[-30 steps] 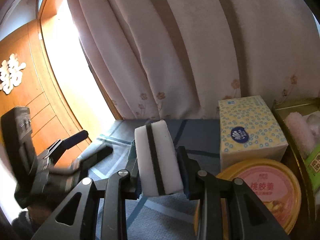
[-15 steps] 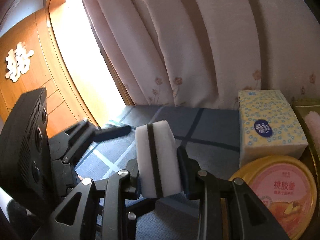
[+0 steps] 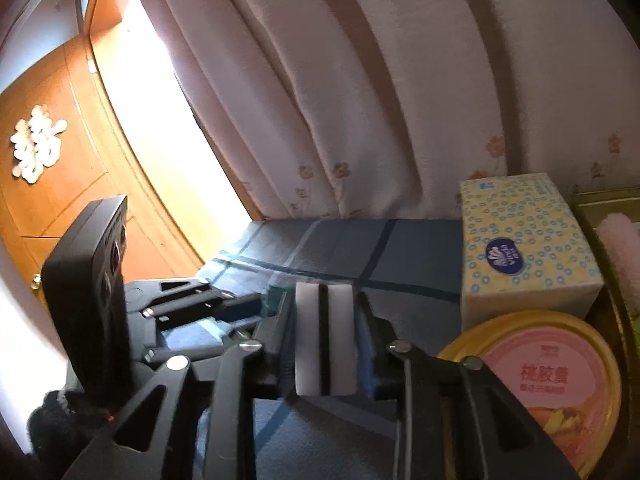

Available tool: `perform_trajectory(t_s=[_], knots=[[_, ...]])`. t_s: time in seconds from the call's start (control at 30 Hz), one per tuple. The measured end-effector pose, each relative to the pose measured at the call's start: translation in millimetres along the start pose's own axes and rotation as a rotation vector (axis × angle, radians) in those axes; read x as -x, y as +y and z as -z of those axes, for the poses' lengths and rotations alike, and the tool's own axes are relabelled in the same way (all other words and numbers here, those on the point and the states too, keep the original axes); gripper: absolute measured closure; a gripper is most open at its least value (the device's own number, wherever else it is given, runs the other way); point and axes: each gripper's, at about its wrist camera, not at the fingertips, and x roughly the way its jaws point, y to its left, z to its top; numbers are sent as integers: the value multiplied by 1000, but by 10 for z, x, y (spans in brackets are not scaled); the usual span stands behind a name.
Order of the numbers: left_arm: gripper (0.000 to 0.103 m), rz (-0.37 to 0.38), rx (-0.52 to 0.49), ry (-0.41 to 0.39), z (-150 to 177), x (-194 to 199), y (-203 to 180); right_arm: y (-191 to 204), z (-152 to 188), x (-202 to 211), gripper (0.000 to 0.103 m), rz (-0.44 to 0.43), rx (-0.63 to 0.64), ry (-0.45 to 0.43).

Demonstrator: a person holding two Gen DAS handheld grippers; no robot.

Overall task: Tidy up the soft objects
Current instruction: 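Grasp the teal cloth with the left tool while the right tool holds the sponge, then carry the teal cloth and white sponge over the gold tray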

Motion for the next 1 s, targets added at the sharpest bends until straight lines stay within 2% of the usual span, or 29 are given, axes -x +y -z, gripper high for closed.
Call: perform_trajectory(t_s=[0.1, 0.2, 0.23, 0.33, 0.43, 0.5, 0.67, 0.77, 0.87, 1.0], knots=[[95, -19, 3, -4, 9, 13, -6, -30, 6, 39, 75, 27, -4, -18], [95, -75, -57, 31, -1, -57, -136, -50, 16, 8, 75, 37, -6, -5], [91, -89, -75, 41, -2, -83, -166, -50, 22, -26, 74, 37, -7, 6], [89, -104, -131, 77, -8, -158, -258, 5, 18, -107, 74, 53, 23, 19], [89, -126, -160, 100, -5, -198, -322, 123, 35, -187, 74, 116, 95, 35], [93, -126, -160, 94, -11, -182, -327, 146, 39, -177, 74, 113, 110, 32], [97, -122, -64, 32, -42, -61, -169, 130, 36, -142, 75, 109, 108, 6], [97, -129, 3, -28, -42, 68, -109, 137, 15, 0, 75, 99, 103, -66], [97, -147, 63, -99, -38, 200, -105, 118, -19, 150, 75, 129, 91, -148], [97, -176, 157, -179, -36, 348, -94, 40, -33, 259, 75, 150, 52, -185]])
